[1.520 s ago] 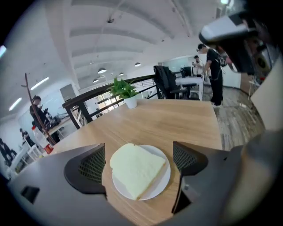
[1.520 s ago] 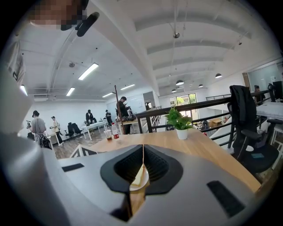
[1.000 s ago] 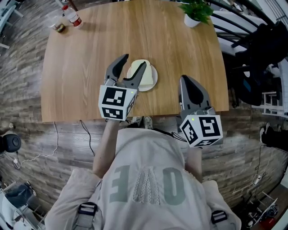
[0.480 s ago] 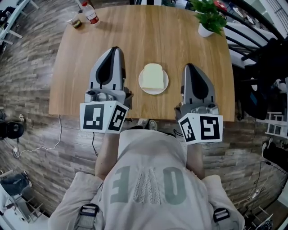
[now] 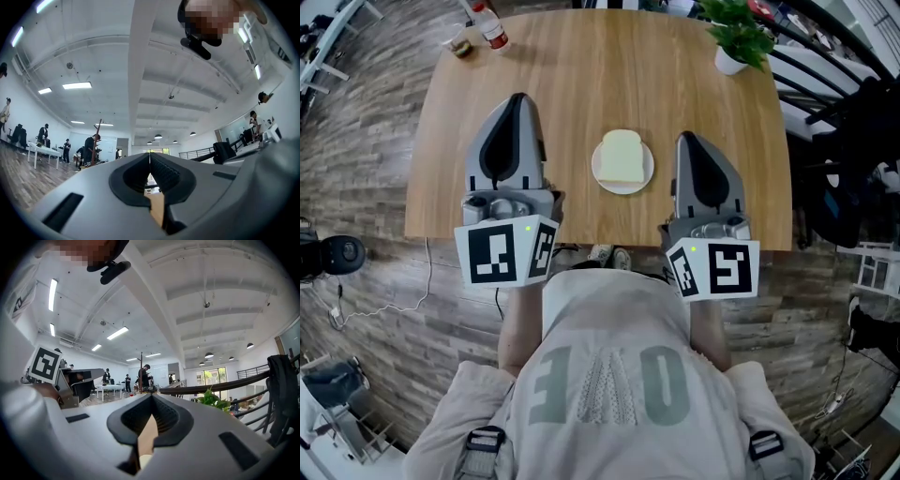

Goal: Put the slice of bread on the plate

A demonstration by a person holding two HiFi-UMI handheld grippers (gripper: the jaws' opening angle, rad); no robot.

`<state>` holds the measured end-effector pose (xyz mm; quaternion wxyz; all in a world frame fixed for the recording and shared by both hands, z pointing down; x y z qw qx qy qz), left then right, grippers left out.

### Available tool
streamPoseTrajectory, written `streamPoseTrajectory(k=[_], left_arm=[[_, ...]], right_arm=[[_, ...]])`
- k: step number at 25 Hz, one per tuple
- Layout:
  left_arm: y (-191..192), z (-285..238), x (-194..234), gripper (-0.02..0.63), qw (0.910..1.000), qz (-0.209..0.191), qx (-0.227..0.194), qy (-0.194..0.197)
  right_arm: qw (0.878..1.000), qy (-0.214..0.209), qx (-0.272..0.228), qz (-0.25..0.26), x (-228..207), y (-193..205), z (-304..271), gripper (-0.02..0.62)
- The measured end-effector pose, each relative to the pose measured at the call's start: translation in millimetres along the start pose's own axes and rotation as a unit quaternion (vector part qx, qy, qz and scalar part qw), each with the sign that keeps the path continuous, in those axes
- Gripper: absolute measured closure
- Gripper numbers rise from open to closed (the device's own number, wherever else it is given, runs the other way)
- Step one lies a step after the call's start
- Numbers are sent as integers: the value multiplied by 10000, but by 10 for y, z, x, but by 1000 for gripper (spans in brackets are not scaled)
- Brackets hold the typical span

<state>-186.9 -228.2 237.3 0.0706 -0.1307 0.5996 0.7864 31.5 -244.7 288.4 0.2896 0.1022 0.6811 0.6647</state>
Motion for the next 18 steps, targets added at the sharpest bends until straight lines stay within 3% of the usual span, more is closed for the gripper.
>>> streamPoseTrajectory(k=[6, 18], left_arm=[[-67, 41, 30, 597, 9994, 201, -277, -71], [0, 21, -13, 597, 9997, 194, -112, -3]], right_arm=[[10000, 51, 36, 12, -27, 3, 30, 578], [9997, 231, 45, 17, -137, 1, 76, 578]])
Point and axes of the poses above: the fingertips, and each gripper's own axes: z backward along the fingers, x to its left, y out of its underside, the point moved 5 cm from there along z, backward along the fingers, and after that the axes turned 15 degrees about -z, right-handed, at the moved point
